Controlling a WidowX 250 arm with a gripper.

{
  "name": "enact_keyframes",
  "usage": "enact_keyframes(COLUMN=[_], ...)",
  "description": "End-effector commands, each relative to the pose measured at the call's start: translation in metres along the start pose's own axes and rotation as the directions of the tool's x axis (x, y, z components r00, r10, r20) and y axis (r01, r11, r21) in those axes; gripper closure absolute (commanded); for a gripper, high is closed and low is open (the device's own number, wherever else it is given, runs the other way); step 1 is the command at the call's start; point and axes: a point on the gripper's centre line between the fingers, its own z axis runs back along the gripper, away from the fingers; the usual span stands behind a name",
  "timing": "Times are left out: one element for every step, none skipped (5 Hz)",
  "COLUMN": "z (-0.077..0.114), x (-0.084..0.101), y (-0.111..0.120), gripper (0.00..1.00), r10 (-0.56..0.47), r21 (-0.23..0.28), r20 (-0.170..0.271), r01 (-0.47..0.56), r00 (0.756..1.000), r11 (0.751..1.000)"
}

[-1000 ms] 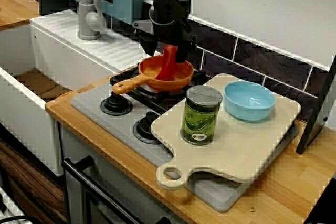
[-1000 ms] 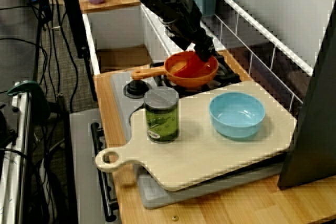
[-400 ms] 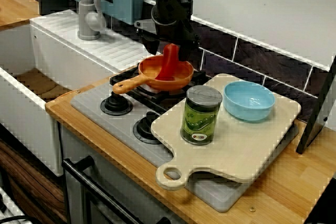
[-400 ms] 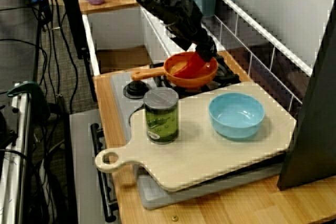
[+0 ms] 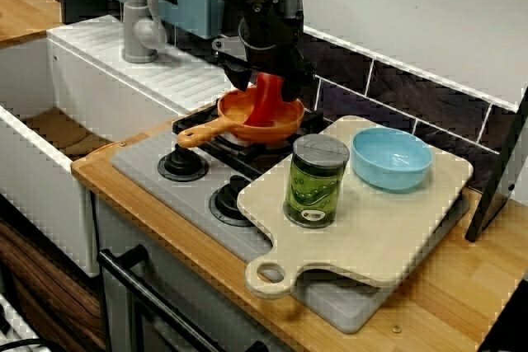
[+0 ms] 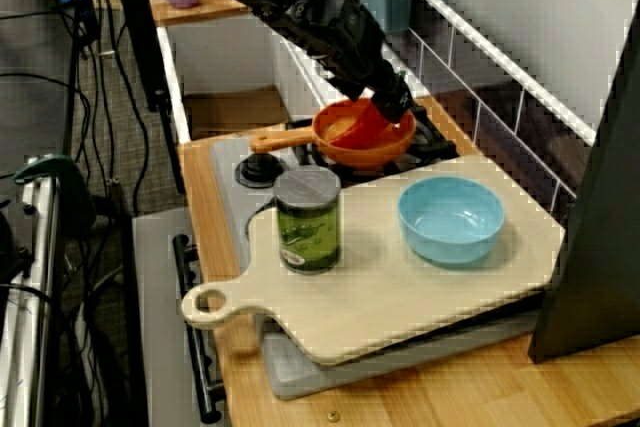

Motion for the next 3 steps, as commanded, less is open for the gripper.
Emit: enact_keyframes(z=[0.007, 0.001, -0.002], x=[0.006, -0.002, -0.005], y=[-0.001, 0.000, 0.001], gripper=[0.00, 0.00, 0.00], r10=[0.007, -0.007, -0.014], r21=[-0.007, 0.005, 0.011], r20=[0.041, 0.043, 0.044], r01=[-0.007, 0.006, 0.014], r00=[0.999, 0.999, 0.999], r11=[1.000, 1.000, 1.000])
